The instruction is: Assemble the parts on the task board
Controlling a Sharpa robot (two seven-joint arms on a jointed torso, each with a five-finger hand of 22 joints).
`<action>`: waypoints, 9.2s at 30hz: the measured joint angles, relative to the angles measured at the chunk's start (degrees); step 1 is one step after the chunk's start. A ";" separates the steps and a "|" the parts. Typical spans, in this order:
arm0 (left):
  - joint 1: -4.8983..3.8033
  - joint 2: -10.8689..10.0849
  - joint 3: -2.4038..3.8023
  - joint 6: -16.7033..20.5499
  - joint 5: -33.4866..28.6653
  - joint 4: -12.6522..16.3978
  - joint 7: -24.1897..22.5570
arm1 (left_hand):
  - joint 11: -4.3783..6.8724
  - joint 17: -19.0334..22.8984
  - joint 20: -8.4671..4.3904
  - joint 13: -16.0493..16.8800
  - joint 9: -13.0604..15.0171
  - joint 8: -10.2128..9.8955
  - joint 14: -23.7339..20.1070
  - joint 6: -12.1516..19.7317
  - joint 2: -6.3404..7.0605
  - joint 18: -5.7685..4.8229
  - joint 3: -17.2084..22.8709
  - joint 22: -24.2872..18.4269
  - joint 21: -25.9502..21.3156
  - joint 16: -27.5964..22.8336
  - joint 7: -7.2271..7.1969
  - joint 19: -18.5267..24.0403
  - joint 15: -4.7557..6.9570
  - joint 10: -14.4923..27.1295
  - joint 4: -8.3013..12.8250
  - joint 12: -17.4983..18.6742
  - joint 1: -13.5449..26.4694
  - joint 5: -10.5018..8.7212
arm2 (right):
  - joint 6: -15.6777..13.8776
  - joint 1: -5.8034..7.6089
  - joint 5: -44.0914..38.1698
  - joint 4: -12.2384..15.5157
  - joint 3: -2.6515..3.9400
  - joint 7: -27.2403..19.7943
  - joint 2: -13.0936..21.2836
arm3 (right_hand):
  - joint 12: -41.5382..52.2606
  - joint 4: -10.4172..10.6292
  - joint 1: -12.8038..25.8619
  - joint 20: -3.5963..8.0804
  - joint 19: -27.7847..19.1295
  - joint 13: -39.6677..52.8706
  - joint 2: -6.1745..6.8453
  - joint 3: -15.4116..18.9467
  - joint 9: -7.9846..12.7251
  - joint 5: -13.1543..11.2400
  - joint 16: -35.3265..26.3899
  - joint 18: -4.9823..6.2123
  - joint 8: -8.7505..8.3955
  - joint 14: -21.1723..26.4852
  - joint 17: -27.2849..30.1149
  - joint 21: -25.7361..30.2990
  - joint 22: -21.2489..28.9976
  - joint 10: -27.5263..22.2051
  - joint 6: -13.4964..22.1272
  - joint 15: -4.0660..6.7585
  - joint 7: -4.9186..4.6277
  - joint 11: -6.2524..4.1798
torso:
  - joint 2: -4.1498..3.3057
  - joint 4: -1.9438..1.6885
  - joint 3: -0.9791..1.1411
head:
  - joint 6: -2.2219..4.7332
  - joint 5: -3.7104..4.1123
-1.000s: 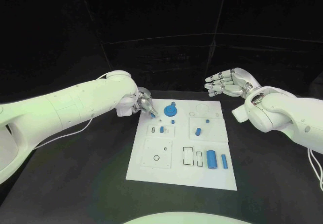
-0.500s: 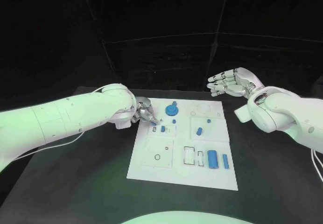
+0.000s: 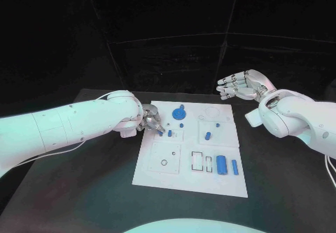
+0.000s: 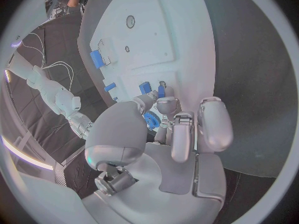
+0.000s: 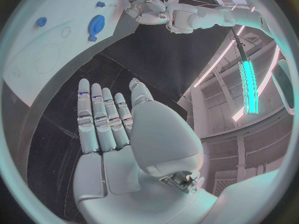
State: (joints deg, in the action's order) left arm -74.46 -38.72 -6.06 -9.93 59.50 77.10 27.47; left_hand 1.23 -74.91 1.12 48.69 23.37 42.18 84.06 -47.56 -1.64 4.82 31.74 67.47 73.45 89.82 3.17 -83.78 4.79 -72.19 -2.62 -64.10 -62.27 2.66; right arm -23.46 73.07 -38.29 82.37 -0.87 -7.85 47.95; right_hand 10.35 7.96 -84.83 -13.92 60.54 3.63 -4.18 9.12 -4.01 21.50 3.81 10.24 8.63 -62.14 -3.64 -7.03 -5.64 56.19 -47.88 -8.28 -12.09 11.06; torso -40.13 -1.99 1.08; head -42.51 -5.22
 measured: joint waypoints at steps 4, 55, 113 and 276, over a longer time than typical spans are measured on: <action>0.01 -0.05 0.01 -0.35 0.27 0.13 0.11 | 0.00 0.00 0.00 -0.05 0.00 0.00 0.00 -0.12 0.00 0.00 0.00 0.06 0.00 0.00 -0.10 0.00 0.00 0.00 0.00 0.00 0.00 0.00 | 0.01 0.00 0.00 0.01 0.00 0.00 0.05 | 0.00 -0.16 0.00 0.00 0.00 0.00 0.00 -0.16 0.00 0.00 0.00 0.00 0.00 0.00 0.00 0.00 0.06 0.00 0.00 0.00 0.00 0.00 | 0.00 0.00 -0.01 | -0.07 0.11; -0.08 1.55 0.06 -3.91 2.12 -1.95 1.09 | 0.72 0.00 -0.19 -0.14 -1.53 1.95 -0.01 -2.83 2.24 0.00 3.50 1.59 0.73 0.00 -1.23 -0.20 0.43 -1.14 2.41 -0.01 7.51 0.43 | 1.37 -0.01 0.63 -0.04 0.00 0.07 0.09 | 0.00 -0.37 0.00 0.00 0.00 0.00 0.00 -0.37 0.01 0.00 0.00 0.00 0.00 0.00 -0.02 0.22 0.18 0.00 0.00 0.00 0.00 0.00 | 0.04 0.02 0.07 | -0.27 0.46; 0.35 -0.46 -0.12 5.07 -0.78 -0.57 -0.51 | -0.21 0.00 -0.06 -13.13 -5.93 2.89 0.00 -0.23 3.49 0.00 -16.87 -4.92 -5.11 -1.56 0.08 0.80 0.40 5.40 -6.38 7.31 10.11 0.22 | 2.02 -0.01 0.46 -0.26 -0.01 0.28 -0.10 | -0.22 -0.88 0.00 0.21 0.20 0.00 0.00 -0.55 0.01 0.22 0.00 0.00 0.00 0.00 0.02 0.43 0.42 0.00 0.00 0.00 0.00 0.00 | 0.03 -0.04 -0.02 | -0.09 0.98; 1.73 2.12 3.21 14.31 19.59 -4.57 -29.48 | -4.61 11.77 2.81 -44.89 -19.42 -24.43 -0.01 -11.10 4.30 3.14 -7.21 -11.47 -13.19 -12.65 3.78 1.08 -3.27 10.97 10.20 41.26 -12.89 0.20 | 3.62 -0.01 -2.59 -1.09 -0.01 0.93 -1.68 | -0.22 -1.51 0.00 0.20 0.20 0.00 0.00 -1.19 0.01 1.01 0.00 0.00 0.00 0.41 -0.01 1.10 0.94 -0.20 0.00 0.00 0.00 -0.20 | 0.01 -0.09 0.02 | 1.31 2.05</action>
State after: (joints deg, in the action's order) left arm -72.73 -36.59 -2.84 4.38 79.09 72.53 -2.01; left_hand -3.38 -63.14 3.93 3.80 3.96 17.75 84.05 -58.66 2.66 7.96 24.53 56.00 60.25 77.17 6.95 -82.70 1.53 -61.23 7.58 -22.84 -75.16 2.86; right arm -19.84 73.07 -40.88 81.27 -0.88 -6.92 46.27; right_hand 10.14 6.45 -84.83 -13.72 60.74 3.63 -4.17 7.93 -4.00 22.50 3.81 10.24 8.63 -61.73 -3.65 -5.94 -4.70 55.98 -47.88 -8.28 -12.09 10.86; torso -40.13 -2.08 1.10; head -41.20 -3.16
